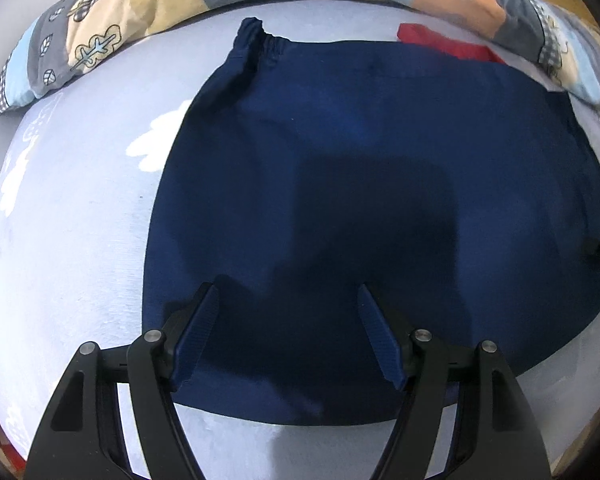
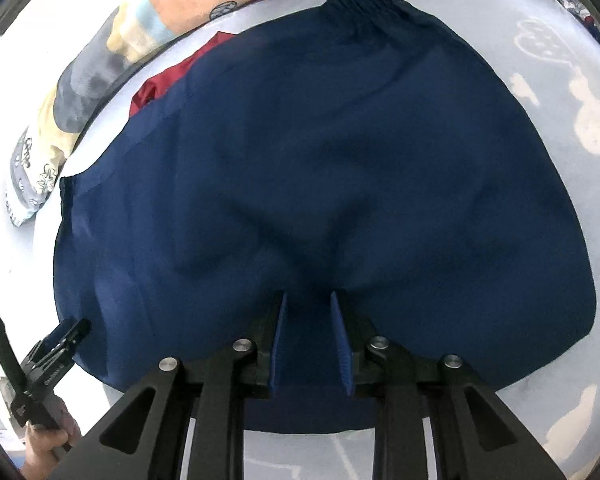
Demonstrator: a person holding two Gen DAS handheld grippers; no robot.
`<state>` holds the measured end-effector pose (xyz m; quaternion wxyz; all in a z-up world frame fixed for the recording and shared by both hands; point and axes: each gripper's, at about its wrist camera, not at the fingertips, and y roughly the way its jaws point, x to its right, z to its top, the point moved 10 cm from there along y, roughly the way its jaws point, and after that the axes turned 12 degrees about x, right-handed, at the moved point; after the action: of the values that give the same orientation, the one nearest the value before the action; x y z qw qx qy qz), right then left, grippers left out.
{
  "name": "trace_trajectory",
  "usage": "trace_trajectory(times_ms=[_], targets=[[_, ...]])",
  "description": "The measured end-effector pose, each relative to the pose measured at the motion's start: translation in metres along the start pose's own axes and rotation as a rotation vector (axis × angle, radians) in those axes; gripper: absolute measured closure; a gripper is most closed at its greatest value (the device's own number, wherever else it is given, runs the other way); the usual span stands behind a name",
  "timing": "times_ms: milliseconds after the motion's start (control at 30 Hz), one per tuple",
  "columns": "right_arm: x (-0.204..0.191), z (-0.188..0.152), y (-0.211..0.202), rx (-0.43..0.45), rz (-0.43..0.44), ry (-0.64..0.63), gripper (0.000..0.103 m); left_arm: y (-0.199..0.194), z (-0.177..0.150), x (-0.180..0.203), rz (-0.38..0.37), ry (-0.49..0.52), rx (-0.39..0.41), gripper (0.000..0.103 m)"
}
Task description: Fold large clothes
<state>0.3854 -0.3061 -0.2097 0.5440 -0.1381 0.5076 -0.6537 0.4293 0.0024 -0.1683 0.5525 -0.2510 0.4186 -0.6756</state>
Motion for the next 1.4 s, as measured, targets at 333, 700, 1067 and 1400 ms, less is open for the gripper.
trace_trajectory(times_ms=[333, 700, 1067, 1400], targets=[[0.001, -0.001, 0.001, -0.004, 0.019, 0.008, 0.078, -0.001, -0.004, 0.004, 0.009, -0.016, 0.003, 0.028], [0.004, -0.003, 0.000, -0.004, 0.032, 0.021, 0.078, -0.001, -0.008, 0.005, 0.007, -0.007, 0.009, 0.026], [0.000, -0.005, -0.001, -0.019, 0.026, 0.019, 0.068, -0.003, -0.013, -0.001, -0.006, 0.006, 0.018, 0.025], [0.004, -0.013, -0.016, -0.005, 0.052, 0.079, 0.064, -0.020, -0.020, -0.015, -0.066, -0.041, 0.045, 0.024]])
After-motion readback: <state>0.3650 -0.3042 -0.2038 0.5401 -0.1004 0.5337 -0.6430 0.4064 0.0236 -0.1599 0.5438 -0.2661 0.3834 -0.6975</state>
